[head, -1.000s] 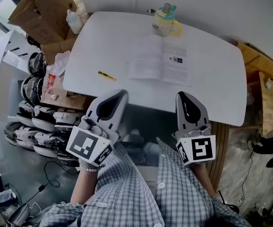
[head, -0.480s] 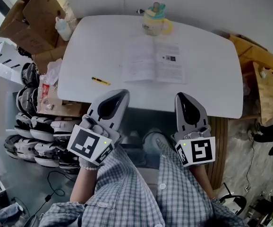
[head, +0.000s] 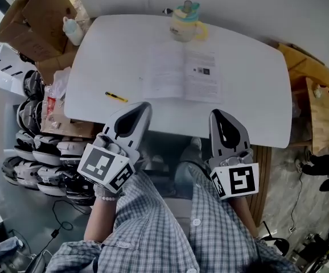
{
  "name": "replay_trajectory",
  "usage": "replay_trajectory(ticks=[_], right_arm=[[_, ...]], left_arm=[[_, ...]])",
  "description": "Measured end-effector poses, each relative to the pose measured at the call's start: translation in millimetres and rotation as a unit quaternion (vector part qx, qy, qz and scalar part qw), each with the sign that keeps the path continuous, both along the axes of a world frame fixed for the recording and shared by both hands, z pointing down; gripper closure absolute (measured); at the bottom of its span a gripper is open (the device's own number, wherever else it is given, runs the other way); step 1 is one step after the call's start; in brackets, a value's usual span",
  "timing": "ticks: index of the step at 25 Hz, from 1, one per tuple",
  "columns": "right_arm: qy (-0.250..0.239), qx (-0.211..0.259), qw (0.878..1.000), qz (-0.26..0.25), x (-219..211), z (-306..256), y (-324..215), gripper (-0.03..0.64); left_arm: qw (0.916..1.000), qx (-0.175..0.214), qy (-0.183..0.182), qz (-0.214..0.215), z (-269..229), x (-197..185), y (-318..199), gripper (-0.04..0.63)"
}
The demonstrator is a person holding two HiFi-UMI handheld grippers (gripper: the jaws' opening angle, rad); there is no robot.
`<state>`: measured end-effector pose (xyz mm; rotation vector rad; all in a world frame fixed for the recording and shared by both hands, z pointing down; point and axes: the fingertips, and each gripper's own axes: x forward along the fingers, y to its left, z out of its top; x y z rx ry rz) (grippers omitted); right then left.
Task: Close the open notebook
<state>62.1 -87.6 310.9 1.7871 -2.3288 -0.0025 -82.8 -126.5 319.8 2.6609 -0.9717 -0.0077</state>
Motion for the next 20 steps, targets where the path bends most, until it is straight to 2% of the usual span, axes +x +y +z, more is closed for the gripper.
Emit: replay_trajectory(ticks=[4,9,16,20], right_arm=[[0.004,-0.009,1.0,-0.023,10.6,1.8,-14.7,0.597],[0.008,-0.013,0.999,-0.046,19.0,0.2,-29.7,0.597],[0.01,-0.026,0.997,-0.065,34.7,6.5,-42.6,0.597],[0.015,-0.034,0.997,-0.075,45.3,11.5,-50.5,0.597]], left_arm=[[0.9989,-0.028,0.004,-0.038,12.4,2.7,-16.0,0.588],[0.9946,-0.074,0.041,-0.06,25.9,9.5,-27.6,0.588],[0.9794,-0.158,0.1,-0.076,56.9,23.6,-41.0,0.588],[0.9734,-0.19,0.098,-0.081,82.0,30.3,-46.5,0.588]])
